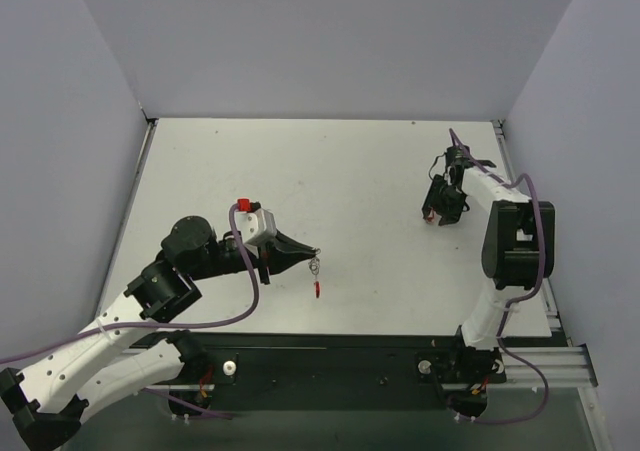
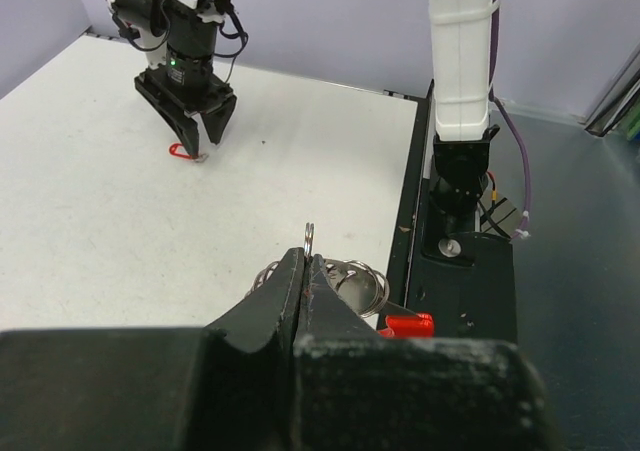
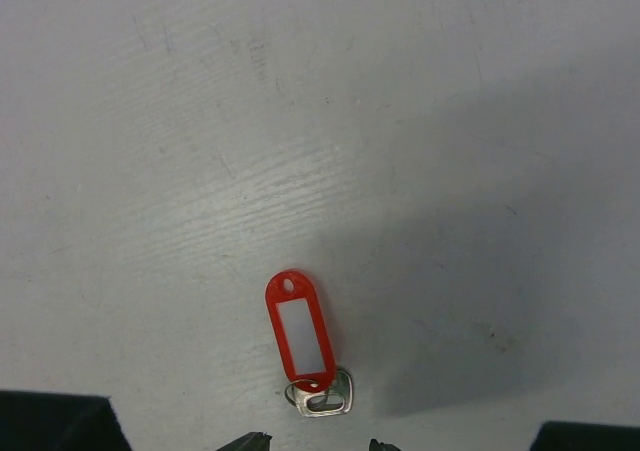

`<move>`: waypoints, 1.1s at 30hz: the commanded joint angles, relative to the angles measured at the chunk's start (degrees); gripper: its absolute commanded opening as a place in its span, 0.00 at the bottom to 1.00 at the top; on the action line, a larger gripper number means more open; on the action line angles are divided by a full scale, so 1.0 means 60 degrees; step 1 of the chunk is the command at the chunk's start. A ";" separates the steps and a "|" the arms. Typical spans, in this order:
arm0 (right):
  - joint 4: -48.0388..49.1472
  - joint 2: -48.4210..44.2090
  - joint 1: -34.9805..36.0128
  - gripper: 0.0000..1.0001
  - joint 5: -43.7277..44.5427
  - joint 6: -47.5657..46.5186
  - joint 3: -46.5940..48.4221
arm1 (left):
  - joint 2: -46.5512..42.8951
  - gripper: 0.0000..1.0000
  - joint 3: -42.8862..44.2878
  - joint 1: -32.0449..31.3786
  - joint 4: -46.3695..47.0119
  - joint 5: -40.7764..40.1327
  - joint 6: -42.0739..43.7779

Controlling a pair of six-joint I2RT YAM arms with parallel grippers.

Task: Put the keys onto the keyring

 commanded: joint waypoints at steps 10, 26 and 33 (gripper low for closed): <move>-0.0665 0.1029 -0.0200 0.35 -0.0512 0.0153 0.1061 | 0.0143 0.00 0.0194 -0.0095 0.0042 -0.0134 0.0182; -0.0753 0.1206 -0.0083 0.01 -0.1039 0.0036 0.1062 | 0.0275 0.00 0.0268 -0.0095 -0.0047 -0.0178 0.0255; -0.0738 0.0679 0.0283 0.00 -0.1127 -0.0052 0.0916 | 0.0246 0.00 0.0209 -0.0095 -0.0017 -0.0237 0.0255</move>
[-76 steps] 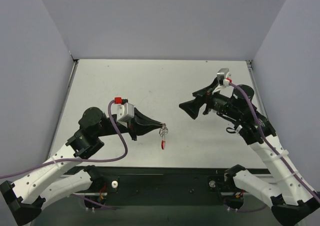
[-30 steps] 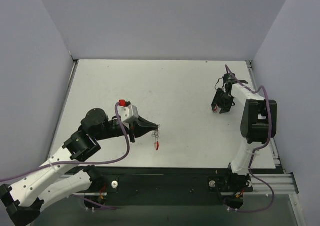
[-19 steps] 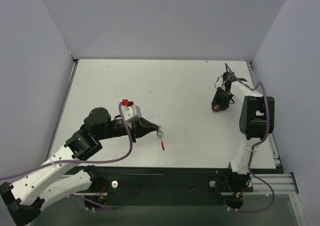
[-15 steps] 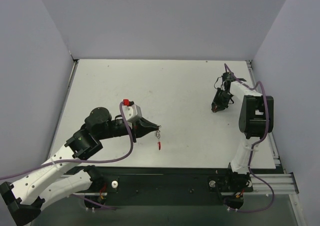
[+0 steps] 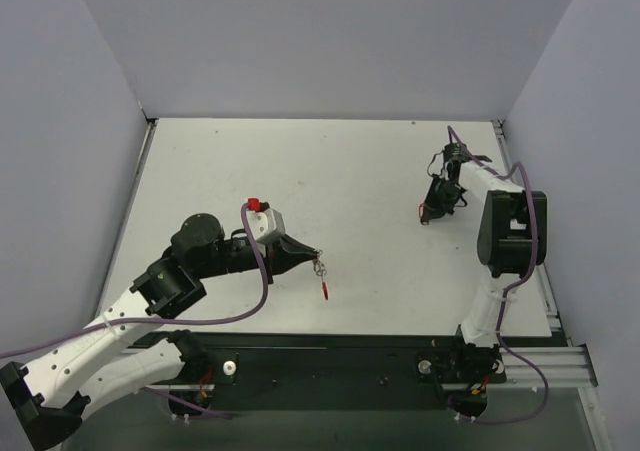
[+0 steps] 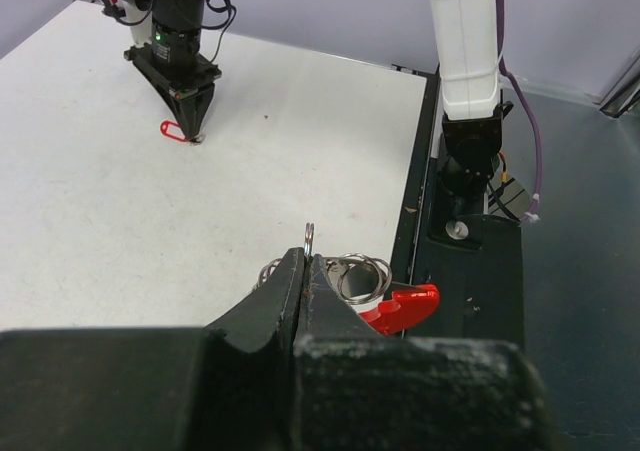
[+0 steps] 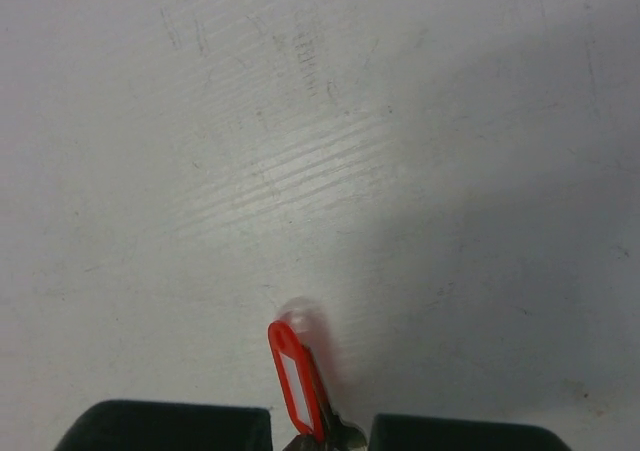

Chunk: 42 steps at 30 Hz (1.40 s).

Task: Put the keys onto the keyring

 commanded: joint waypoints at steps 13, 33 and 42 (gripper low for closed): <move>-0.0490 -0.1640 0.0866 0.00 -0.0361 -0.0096 -0.0508 | -0.0130 0.00 0.0151 -0.0040 0.0329 -0.0113 0.0065; -0.0710 -0.1393 0.1759 0.01 -0.1738 -0.0169 -0.0229 | -0.0115 0.00 0.0122 -0.0026 0.0241 -0.0288 0.0095; -0.0520 -0.0982 0.1539 0.35 -0.1840 -0.0184 -0.0683 | -0.0101 0.00 0.0077 -0.0040 0.0256 -0.0288 0.0080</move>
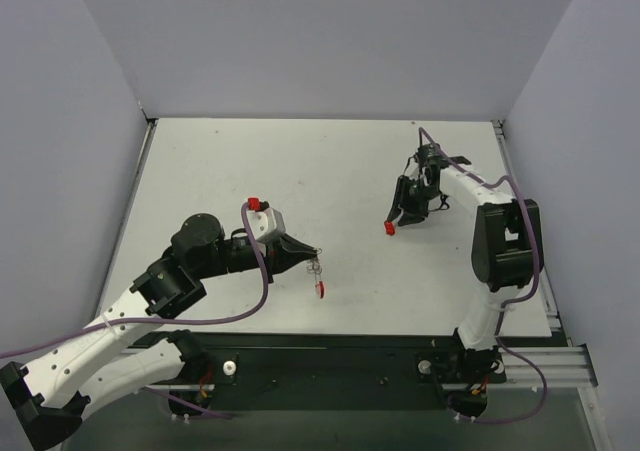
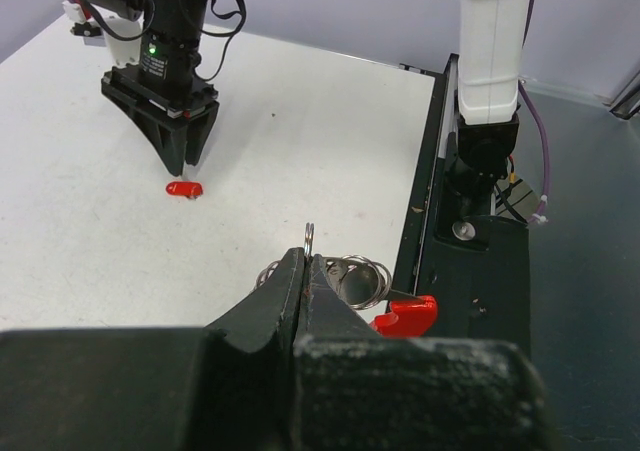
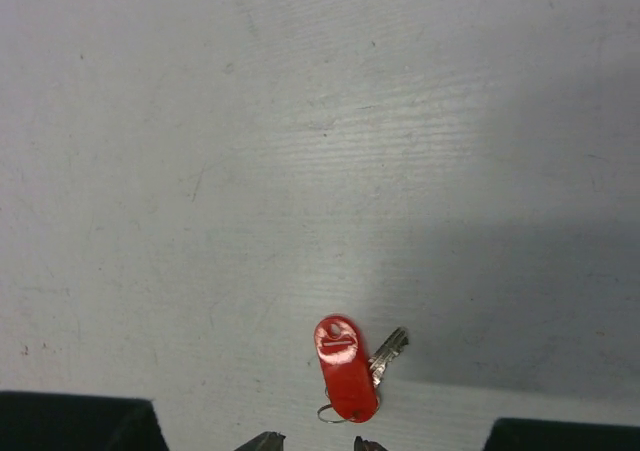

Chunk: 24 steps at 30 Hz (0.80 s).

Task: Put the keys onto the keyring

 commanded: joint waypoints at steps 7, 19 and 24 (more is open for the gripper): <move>-0.0041 -0.0270 -0.0045 0.45 0.0000 -0.0151 -0.0353 | -0.0057 0.00 0.0077 -0.0026 0.0314 -0.0154 0.0051; -0.0158 0.0052 0.1052 0.37 0.1476 0.0419 -0.0280 | -0.0027 0.00 0.0077 -0.0040 0.0299 -0.0110 0.0051; -0.0524 0.0154 0.1434 0.36 0.2694 0.0595 -0.0075 | -0.0071 0.00 0.0063 -0.0055 0.0300 -0.0096 0.0065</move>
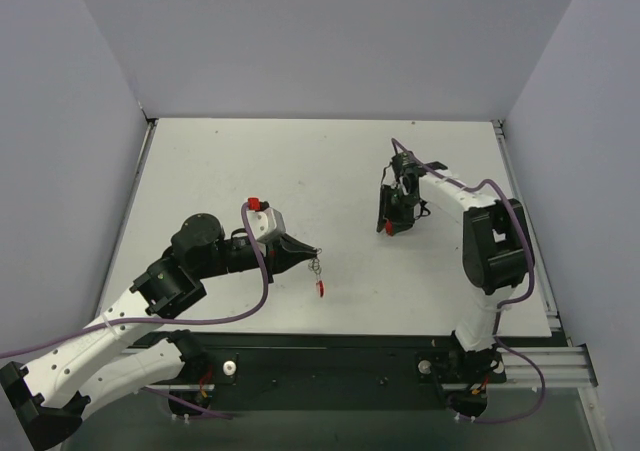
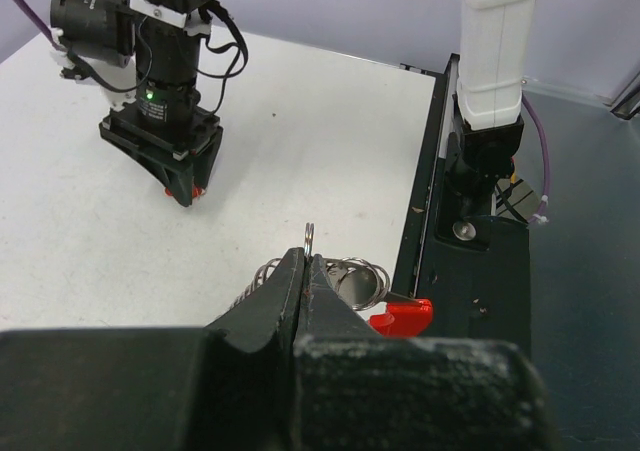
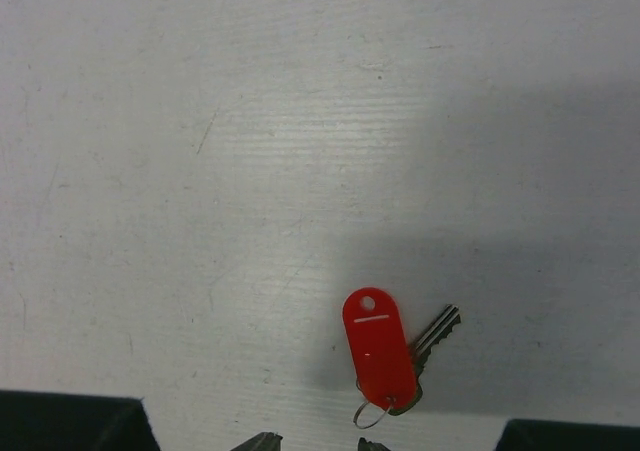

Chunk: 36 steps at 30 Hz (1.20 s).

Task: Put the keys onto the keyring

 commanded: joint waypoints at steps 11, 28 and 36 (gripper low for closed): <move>-0.0744 0.0272 0.0397 0.32 0.1959 0.0348 0.0301 | -0.0071 0.00 0.0077 -0.0099 0.0281 -0.0099 0.0095; -0.0436 0.0712 0.0397 0.10 0.1388 0.0583 0.0462 | -0.0027 0.00 0.0107 -0.0187 0.0149 -0.0260 0.0183; -0.0494 0.0229 0.0441 0.00 0.1344 0.0319 0.0462 | 0.0017 0.00 0.0121 -0.0187 0.0135 -0.0304 0.0197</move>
